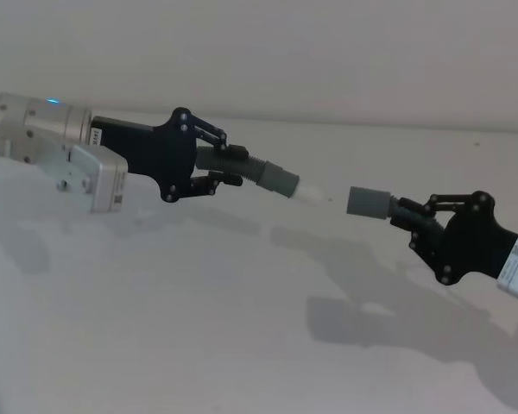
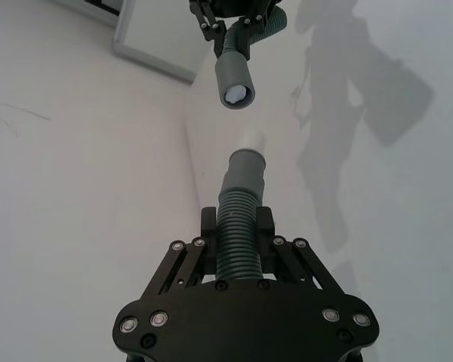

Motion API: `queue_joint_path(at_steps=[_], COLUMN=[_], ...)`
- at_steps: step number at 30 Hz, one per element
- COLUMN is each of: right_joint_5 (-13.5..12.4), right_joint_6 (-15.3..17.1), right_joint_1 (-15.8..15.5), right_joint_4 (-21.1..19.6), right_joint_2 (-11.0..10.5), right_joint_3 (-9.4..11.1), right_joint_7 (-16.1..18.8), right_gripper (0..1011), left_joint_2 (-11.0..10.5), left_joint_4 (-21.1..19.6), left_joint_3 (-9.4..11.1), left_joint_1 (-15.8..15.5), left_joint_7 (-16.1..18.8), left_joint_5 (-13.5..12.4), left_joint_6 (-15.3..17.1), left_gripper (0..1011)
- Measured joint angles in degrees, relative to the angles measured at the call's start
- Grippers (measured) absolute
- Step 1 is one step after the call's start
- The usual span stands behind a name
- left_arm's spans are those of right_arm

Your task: Use both hands to pick up one end of the pipe from the table, align the ends, and insert them.

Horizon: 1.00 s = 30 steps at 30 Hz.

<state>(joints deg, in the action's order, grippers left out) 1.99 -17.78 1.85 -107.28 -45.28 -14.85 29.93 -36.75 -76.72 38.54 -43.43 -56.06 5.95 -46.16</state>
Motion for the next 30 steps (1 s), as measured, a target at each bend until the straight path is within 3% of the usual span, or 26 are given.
queue_joint_path(at_steps=[9, 30], right_joint_5=[0.15, 3.24], right_joint_6=[1.77, 5.71], right_joint_1=[-1.91, -5.25], right_joint_4=[-1.51, -3.39], right_joint_2=[1.73, 6.27], right_joint_3=[-0.41, -0.86], right_joint_7=[-1.32, -5.77], right_gripper=[173, 173], left_joint_2=[-0.36, -0.61], left_joint_4=[-0.15, -0.26], left_joint_3=[0.09, 0.17], left_joint_1=[-0.31, -0.53], left_joint_7=[-0.38, -0.63], left_joint_5=[-0.2, -0.37], left_joint_6=[-1.08, -1.86], left_gripper=[296, 296])
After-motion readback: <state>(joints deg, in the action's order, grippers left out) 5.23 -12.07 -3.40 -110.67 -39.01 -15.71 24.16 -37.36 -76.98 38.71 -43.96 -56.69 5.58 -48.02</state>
